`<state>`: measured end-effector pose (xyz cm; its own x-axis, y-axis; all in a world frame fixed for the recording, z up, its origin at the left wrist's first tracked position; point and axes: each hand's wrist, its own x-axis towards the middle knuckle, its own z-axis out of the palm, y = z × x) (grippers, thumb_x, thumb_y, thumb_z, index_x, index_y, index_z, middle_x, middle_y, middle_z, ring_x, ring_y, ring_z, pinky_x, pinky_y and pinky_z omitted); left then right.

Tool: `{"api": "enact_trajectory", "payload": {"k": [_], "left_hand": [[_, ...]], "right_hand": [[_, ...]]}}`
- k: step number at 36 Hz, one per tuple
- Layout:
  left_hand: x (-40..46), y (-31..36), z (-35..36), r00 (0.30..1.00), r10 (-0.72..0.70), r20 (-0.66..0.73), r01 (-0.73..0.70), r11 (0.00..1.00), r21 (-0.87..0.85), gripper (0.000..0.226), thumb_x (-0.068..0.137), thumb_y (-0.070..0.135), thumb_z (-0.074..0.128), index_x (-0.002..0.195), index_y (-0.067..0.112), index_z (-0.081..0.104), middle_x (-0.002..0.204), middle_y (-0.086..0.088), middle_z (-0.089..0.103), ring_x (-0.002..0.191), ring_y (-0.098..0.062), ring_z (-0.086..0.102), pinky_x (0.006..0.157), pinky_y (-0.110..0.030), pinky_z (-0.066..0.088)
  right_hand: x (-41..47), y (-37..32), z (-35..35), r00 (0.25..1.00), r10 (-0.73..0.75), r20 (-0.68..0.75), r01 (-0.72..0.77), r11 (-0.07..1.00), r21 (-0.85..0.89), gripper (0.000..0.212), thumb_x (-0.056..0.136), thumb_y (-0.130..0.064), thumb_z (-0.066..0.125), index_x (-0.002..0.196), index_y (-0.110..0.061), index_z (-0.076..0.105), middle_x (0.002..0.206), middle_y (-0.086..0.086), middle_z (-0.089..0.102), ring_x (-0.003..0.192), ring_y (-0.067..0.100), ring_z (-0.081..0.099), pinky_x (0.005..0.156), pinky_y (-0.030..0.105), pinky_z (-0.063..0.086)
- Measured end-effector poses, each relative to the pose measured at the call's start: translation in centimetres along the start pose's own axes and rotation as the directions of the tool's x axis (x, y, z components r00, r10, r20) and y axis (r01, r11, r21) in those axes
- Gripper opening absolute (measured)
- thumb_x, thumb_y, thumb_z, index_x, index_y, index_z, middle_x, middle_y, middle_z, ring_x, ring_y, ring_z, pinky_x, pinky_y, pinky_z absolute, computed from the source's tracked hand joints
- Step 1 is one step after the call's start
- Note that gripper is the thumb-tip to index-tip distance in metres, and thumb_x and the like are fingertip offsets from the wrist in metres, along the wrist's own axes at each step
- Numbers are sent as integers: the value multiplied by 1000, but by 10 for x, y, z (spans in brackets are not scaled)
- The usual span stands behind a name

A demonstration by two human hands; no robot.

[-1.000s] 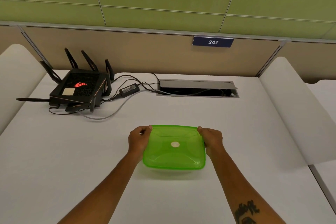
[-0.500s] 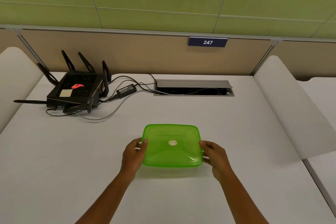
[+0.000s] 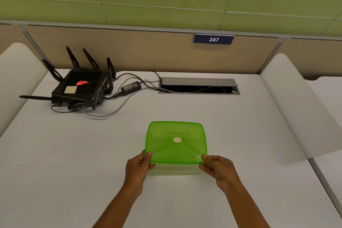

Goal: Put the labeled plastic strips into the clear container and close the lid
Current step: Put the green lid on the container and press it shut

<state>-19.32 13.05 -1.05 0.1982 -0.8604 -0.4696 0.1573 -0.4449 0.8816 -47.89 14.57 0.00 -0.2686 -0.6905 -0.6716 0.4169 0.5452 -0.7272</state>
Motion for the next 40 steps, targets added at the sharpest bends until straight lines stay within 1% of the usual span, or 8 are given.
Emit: {"api": "enact_trajectory", "payload": {"k": [7, 13, 18, 21, 26, 28, 36, 40], "left_hand": [[-3, -1, 11, 999, 39, -38, -38, 999, 24, 32, 102, 14, 57, 132, 5, 65, 116, -11, 73, 69, -7, 76, 94, -52, 58], [-1, -4, 15, 995, 37, -92, -36, 999, 20, 28, 101, 11, 58, 127, 4, 68, 110, -8, 74, 68, -8, 76, 84, -45, 62], [-1, -4, 17, 993, 30, -110, -26, 999, 37, 28, 101, 12, 58, 126, 7, 70, 108, -5, 75, 64, -10, 75, 84, -49, 62], [-1, -3, 18, 993, 27, -111, -24, 999, 24, 28, 102, 9, 57, 127, 3, 68, 106, -5, 74, 61, -8, 74, 84, -51, 62], [-1, -5, 7, 998, -40, -47, 34, 993, -116, 29, 98, 10, 65, 125, 1, 70, 114, -16, 73, 73, -13, 75, 79, -40, 64], [0, -6, 5, 999, -42, -31, 37, 987, -154, 31, 96, 11, 67, 125, 0, 69, 117, -19, 72, 76, -15, 75, 81, -41, 63], [21, 9, 18, 1000, 21, -21, -23, 994, -102, 27, 96, 9, 66, 121, -2, 69, 114, -20, 68, 69, -16, 76, 87, -49, 61], [48, 27, 33, 997, 72, 1, -72, 995, -68, 25, 97, 6, 65, 120, -2, 70, 115, -19, 64, 79, -22, 74, 75, -38, 65]], "right_hand": [[4, -5, 4, 997, 61, -49, -62, 998, -10, 19, 79, 7, 81, 87, 13, 65, 78, 23, 70, 61, 26, 70, 62, 37, 63], [6, -10, 7, 993, 94, -67, -94, 995, -10, 19, 79, 10, 79, 89, 15, 65, 73, 23, 70, 61, 28, 68, 59, 36, 63], [4, -13, 11, 991, 109, -77, -109, 994, -4, 16, 81, 11, 78, 87, 13, 63, 77, 25, 68, 66, 33, 66, 51, 31, 60], [3, -13, 11, 990, 113, -81, -113, 994, -1, 15, 81, 11, 78, 84, 11, 63, 71, 23, 69, 62, 33, 67, 50, 30, 60], [4, -9, 6, 995, 75, -60, -75, 997, 4, 20, 78, 8, 81, 90, 14, 66, 81, 26, 71, 64, 30, 70, 58, 33, 62], [6, -6, 4, 998, 36, -48, -37, 999, -4, 22, 78, 5, 82, 91, 14, 66, 82, 25, 72, 65, 29, 70, 63, 35, 63], [27, -18, 6, 997, -41, -59, 40, 999, -19, 25, 78, 1, 84, 90, 14, 68, 84, 23, 74, 68, 28, 72, 68, 35, 63], [44, -40, 17, 994, -90, -68, 90, 996, -5, 20, 80, 1, 83, 88, 10, 67, 81, 22, 70, 62, 26, 70, 63, 31, 62]]}}
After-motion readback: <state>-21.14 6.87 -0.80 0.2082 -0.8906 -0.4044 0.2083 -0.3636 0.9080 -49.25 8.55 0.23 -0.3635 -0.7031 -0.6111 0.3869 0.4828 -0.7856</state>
